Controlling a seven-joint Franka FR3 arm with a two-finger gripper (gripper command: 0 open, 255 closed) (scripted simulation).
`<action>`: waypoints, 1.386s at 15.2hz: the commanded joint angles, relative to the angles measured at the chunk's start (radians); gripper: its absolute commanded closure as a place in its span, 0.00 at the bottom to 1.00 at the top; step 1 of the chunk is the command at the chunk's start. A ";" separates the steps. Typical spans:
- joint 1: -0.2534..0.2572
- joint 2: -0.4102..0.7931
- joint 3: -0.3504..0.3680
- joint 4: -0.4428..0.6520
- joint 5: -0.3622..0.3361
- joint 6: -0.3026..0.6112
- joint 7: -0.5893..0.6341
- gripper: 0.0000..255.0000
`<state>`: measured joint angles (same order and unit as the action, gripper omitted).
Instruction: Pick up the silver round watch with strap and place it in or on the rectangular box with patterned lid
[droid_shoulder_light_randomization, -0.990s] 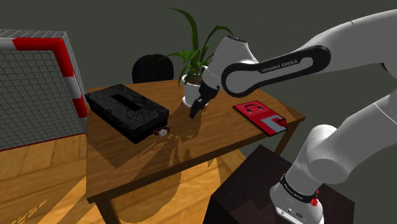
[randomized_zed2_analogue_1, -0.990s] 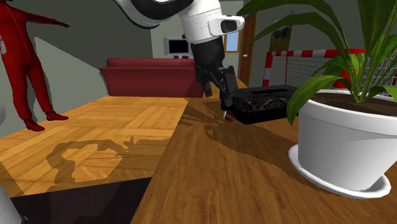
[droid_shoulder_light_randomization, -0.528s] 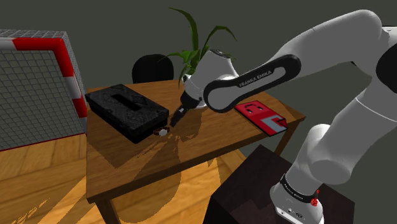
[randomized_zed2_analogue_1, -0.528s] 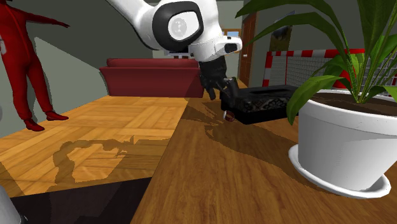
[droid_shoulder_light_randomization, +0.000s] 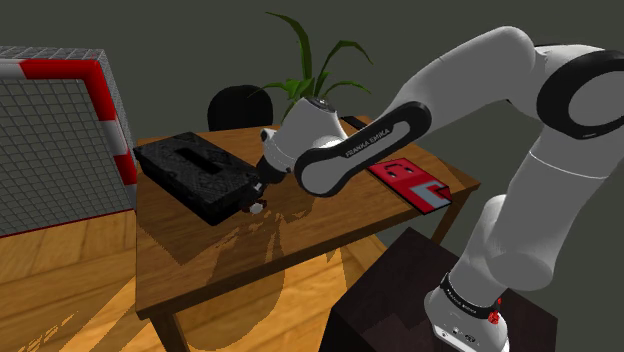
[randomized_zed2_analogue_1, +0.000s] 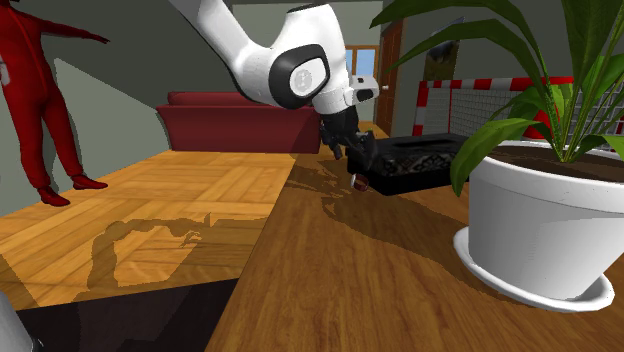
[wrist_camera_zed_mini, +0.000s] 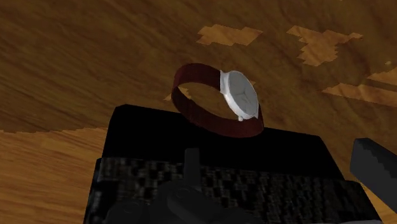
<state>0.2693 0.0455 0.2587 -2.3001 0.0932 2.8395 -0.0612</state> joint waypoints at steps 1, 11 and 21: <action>0.003 0.031 -0.001 0.012 -0.018 0.021 0.013 0.00; 0.011 0.085 -0.009 0.032 -0.051 0.054 0.036 0.00; 0.011 0.086 -0.009 0.032 -0.051 0.055 0.036 1.00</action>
<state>0.2803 0.1312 0.2495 -2.2682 0.0426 2.8942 -0.0251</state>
